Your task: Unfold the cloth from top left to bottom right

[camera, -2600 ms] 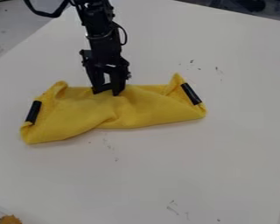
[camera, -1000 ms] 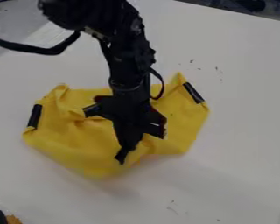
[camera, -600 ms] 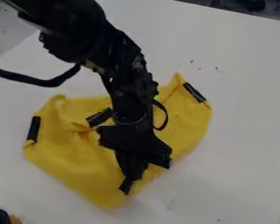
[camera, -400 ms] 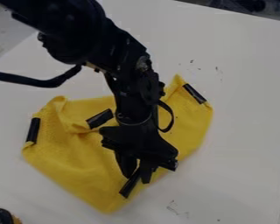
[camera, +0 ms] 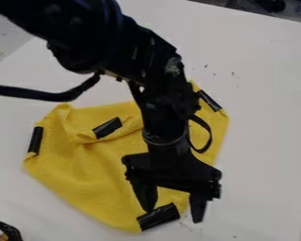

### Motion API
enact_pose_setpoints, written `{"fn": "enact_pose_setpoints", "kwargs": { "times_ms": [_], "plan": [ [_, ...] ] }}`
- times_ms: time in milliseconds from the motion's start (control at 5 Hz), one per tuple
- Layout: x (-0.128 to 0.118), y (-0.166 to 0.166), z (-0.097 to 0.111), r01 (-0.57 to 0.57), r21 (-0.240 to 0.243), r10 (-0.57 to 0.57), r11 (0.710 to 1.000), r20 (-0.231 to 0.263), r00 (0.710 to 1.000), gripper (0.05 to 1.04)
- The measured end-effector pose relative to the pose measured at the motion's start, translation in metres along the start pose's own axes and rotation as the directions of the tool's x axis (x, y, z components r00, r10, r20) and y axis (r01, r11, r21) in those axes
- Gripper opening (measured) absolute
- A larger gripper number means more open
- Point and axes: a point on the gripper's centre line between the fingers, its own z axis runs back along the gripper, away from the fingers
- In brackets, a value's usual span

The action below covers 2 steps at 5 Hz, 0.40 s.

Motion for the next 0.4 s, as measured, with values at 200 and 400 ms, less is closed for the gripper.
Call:
{"fn": "enact_pose_setpoints", "kwargs": {
  "times_ms": [200,400],
  "plan": [
    [-0.0053,-0.0090,-0.0010,-0.011,0.020,0.010,1.000,0.024,1.000,1.008],
    [-0.0048,-0.0042,-0.0015,0.019,0.088,-0.024,0.996,0.049,0.999,1.002]
  ]
}}
